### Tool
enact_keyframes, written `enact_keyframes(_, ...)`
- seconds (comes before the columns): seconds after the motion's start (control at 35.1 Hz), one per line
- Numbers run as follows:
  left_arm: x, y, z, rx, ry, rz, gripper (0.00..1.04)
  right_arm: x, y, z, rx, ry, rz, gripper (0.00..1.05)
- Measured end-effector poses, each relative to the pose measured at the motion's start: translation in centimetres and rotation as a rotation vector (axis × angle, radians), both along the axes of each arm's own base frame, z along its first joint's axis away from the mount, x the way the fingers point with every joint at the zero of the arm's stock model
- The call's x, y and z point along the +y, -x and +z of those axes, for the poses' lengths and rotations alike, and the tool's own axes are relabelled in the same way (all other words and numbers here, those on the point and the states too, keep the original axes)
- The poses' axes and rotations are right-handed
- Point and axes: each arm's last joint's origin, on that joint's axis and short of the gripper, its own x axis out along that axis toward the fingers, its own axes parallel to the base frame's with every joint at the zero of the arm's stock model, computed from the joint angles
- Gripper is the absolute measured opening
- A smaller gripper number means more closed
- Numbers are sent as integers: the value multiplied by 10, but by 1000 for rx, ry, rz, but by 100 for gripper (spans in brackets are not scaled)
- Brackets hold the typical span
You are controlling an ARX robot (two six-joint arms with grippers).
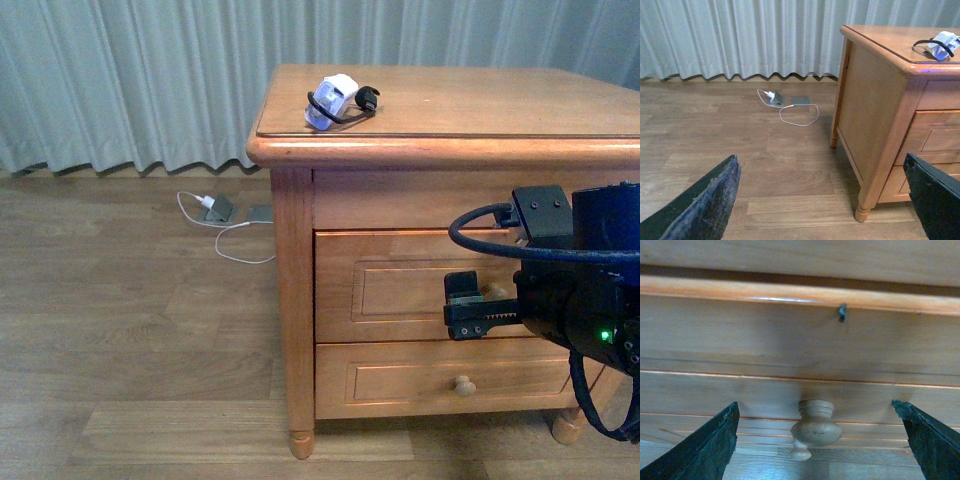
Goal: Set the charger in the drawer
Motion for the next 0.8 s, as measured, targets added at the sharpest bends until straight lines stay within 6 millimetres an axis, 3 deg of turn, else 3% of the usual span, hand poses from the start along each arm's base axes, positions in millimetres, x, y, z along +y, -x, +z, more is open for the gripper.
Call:
enact_keyframes(0.46, 0, 0, 0, 0, 0, 0, 98, 0, -2, -7, 13, 11, 1, 95)
enact_keyframes(0.8, 0, 0, 0, 0, 0, 0, 98, 1, -2, -10, 19, 31, 7, 48)
